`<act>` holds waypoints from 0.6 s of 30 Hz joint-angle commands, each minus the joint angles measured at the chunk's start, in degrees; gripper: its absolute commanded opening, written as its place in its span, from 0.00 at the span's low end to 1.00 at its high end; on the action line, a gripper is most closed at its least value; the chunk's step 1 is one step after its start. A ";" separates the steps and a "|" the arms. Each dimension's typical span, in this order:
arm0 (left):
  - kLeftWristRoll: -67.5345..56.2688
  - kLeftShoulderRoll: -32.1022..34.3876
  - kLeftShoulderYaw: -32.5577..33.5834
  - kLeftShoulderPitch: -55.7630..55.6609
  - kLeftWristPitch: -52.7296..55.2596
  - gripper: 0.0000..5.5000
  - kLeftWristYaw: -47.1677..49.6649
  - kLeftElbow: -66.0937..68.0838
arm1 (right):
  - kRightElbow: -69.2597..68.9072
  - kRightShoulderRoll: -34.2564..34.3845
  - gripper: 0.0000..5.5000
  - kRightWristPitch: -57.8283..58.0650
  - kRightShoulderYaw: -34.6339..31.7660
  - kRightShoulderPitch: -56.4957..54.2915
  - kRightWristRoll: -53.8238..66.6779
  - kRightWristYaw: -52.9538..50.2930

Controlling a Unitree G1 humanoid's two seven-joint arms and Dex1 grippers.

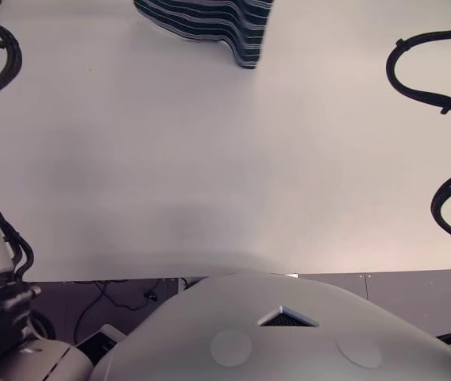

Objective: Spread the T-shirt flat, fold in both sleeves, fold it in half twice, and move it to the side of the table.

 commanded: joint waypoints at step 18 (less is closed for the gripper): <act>-44.96 25.56 35.21 76.67 59.62 0.00 -58.31 -116.66 | -75.21 -39.10 0.00 30.15 19.17 45.96 35.48 59.25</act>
